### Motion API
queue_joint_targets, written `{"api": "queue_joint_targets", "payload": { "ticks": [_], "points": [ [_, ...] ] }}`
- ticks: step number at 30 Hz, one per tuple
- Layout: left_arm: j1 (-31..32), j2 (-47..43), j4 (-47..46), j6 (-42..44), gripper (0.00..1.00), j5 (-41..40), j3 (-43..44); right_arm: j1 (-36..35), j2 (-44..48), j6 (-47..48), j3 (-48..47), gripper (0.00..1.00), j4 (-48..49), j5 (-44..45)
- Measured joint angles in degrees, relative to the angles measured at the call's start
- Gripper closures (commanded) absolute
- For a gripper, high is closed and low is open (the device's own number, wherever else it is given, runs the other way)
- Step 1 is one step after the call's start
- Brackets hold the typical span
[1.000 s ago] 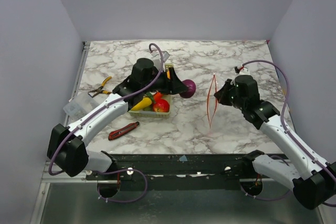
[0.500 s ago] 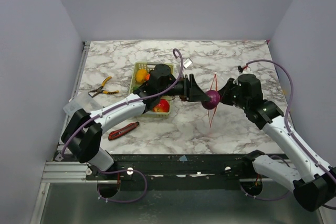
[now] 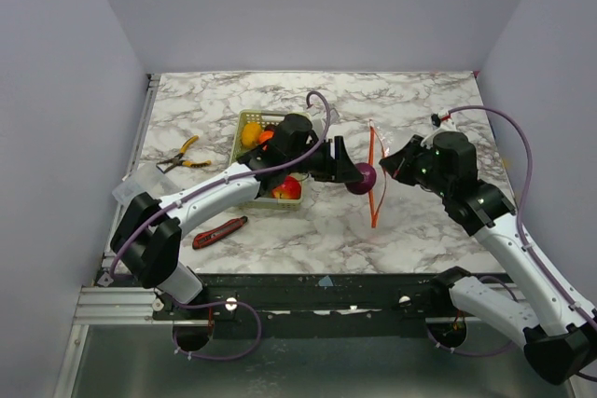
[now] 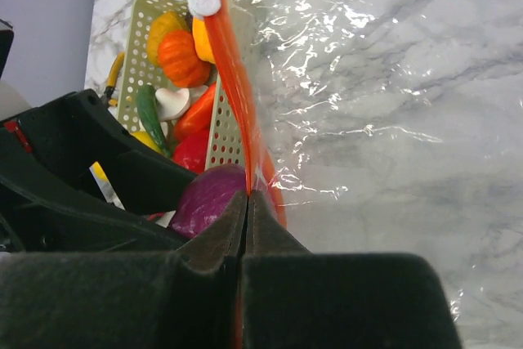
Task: Place the food in the zip-top bag and seal the zipper
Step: Place the fake vegetable in the zipper food storage bag.
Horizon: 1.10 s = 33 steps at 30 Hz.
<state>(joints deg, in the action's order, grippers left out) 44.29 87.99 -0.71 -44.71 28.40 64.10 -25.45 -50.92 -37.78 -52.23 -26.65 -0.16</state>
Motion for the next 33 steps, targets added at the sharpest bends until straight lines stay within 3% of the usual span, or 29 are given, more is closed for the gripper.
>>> {"api": "queue_joint_targets", "payload": {
  "ticks": [12,22,33],
  "points": [
    [2.64,-0.2,9.31,3.8,0.94,-6.84,6.8,0.0,-0.2,-2.1,0.0,1.0,0.55,-3.34],
    [10.34,1.73,23.32,10.78,0.91,-26.01,17.25,0.0,-0.2,-7.61,0.0,1.0,3.08,-5.49],
    [10.97,4.13,31.26,12.76,0.84,-37.22,24.26,0.0,0.11,-15.37,2.95,1.0,6.25,-6.54]
  ]
}}
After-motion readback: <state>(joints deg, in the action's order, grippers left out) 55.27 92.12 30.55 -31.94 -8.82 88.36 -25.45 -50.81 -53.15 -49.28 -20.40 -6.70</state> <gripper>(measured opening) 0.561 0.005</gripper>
